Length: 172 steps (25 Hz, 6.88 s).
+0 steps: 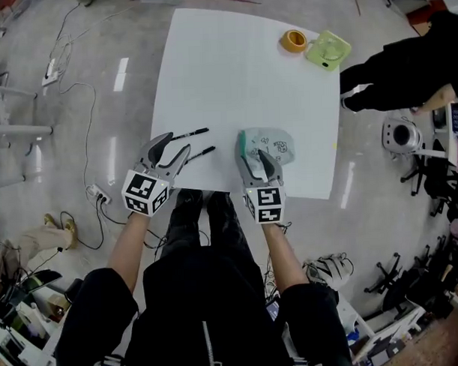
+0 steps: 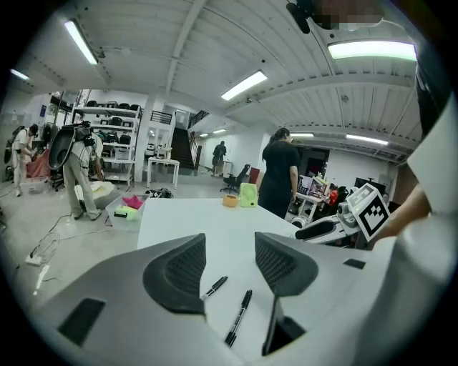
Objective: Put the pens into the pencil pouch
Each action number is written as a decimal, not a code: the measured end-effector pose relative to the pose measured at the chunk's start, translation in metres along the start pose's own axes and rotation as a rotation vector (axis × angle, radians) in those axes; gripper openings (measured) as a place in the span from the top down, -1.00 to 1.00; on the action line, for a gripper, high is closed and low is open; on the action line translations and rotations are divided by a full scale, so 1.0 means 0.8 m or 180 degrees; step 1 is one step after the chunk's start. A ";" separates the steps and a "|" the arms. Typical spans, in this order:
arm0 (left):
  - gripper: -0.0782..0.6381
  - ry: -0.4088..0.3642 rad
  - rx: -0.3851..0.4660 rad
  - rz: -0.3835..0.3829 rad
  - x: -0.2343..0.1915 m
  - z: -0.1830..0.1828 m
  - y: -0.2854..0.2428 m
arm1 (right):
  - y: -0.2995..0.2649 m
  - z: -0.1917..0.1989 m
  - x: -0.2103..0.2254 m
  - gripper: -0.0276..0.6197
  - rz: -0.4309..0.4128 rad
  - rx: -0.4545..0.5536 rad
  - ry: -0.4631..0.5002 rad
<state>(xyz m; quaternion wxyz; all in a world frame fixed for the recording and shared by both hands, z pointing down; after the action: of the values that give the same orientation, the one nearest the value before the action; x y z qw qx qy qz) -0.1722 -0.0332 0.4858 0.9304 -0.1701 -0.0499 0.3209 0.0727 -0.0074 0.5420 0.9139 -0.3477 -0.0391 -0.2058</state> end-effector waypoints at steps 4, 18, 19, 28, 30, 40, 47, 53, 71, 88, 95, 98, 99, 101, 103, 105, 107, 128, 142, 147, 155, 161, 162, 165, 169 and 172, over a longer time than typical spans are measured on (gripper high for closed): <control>0.16 0.0054 -0.0045 -0.0006 -0.003 0.013 0.007 | -0.020 0.024 0.005 0.28 0.0097 -0.0199 0.0074; 0.16 0.0224 -0.0197 -0.0129 -0.024 0.054 0.036 | -0.077 0.084 0.013 0.39 0.0606 -0.0842 0.0386; 0.16 0.0233 -0.0205 -0.0134 -0.025 0.056 0.037 | -0.079 0.087 0.015 0.42 0.0663 -0.0870 0.0375; 0.16 0.0253 -0.0232 -0.0129 -0.029 0.067 0.046 | -0.075 0.090 0.022 0.75 0.0811 -0.0866 0.0261; 0.16 0.0249 -0.0236 -0.0109 -0.028 0.066 0.045 | -0.071 0.089 0.023 0.77 0.0808 -0.0865 0.0210; 0.16 0.0185 -0.0300 0.0060 -0.020 0.074 0.027 | -0.046 0.065 0.032 0.79 0.0647 -0.0564 -0.0123; 0.16 0.0088 -0.0496 0.0332 -0.007 0.105 0.009 | -0.035 0.047 0.040 0.79 0.0611 -0.0462 -0.0227; 0.16 -0.0328 -0.0994 0.0896 0.012 0.140 0.002 | -0.032 0.045 0.037 0.79 0.0566 -0.0466 -0.0258; 0.46 -0.1129 -0.1712 0.1217 0.028 0.210 -0.021 | -0.022 0.044 0.034 0.79 0.0503 -0.0450 -0.0254; 0.59 -0.1156 -0.1318 0.1257 0.026 0.176 -0.023 | -0.021 0.043 0.040 0.79 0.0484 -0.0441 -0.0281; 0.59 -0.1196 -0.1162 0.1409 0.026 0.148 -0.025 | -0.017 0.039 0.038 0.79 0.0476 -0.0439 -0.0273; 0.59 -0.1238 -0.1096 0.1497 0.029 0.134 -0.027 | -0.017 0.039 0.039 0.79 0.0472 -0.0443 -0.0227; 0.59 -0.1254 -0.1076 0.1528 0.030 0.128 -0.028 | -0.016 0.039 0.039 0.79 0.0470 -0.0445 -0.0211; 0.59 -0.1293 -0.1042 0.1588 0.032 0.117 -0.031 | -0.014 0.038 0.039 0.79 0.0473 -0.0446 -0.0194; 0.59 -0.1342 -0.1019 0.1652 0.035 0.107 -0.036 | -0.012 0.037 0.040 0.79 0.0480 -0.0438 -0.0193; 0.59 -0.1387 -0.1009 0.1714 0.038 0.100 -0.042 | -0.011 0.036 0.040 0.79 0.0479 -0.0431 -0.0202; 0.59 -0.1421 -0.0997 0.1759 0.042 0.094 -0.049 | -0.011 0.035 0.039 0.79 0.0468 -0.0423 -0.0213; 0.59 -0.1636 -0.1178 0.2170 0.087 0.055 -0.124 | -0.001 0.029 0.040 0.79 0.0379 -0.0305 -0.0304; 0.59 -0.1615 -0.1229 0.2238 0.104 0.035 -0.162 | -0.001 0.019 0.040 0.79 0.0295 -0.0288 -0.0345; 0.59 -0.1625 -0.1197 0.2284 0.111 0.028 -0.176 | -0.002 0.017 0.041 0.79 0.0258 -0.0273 -0.0351; 0.59 -0.1516 -0.1135 0.2336 0.122 0.021 -0.193 | 0.002 0.011 0.035 0.79 0.0133 -0.0267 -0.0419; 0.59 -0.1447 -0.1123 0.2404 0.133 0.019 -0.207 | 0.000 0.010 0.034 0.79 0.0074 -0.0259 -0.0426; 0.59 -0.1435 -0.1121 0.2405 0.135 0.019 -0.209 | 0.000 0.011 0.034 0.79 0.0057 -0.0259 -0.0424; 0.59 -0.1408 -0.1122 0.2385 0.140 0.019 -0.217 | 0.001 0.011 0.032 0.79 -0.0015 -0.0235 -0.0433; 0.60 -0.1354 -0.1116 0.2388 0.146 0.021 -0.225 | 0.001 0.010 0.030 0.79 -0.0041 -0.0230 -0.0448; 0.60 -0.1347 -0.1120 0.2393 0.150 0.022 -0.229 | 0.002 0.009 0.030 0.79 -0.0043 -0.0223 -0.0459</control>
<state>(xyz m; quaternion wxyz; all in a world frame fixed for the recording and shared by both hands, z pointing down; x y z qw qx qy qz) 0.0251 -0.0894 0.5646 0.6759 -0.2623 -0.2271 0.6502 0.0953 -0.0100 0.5519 0.8946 -0.3931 -0.0999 -0.1877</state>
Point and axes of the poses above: the fingertips, and each gripper's own axes: y backward along the fingers, x to its right, z out of its underside, the point moved 6 cm from there along y, backward along the fingers, and after that the axes turned 13 degrees about -y, right-handed, at the moved point
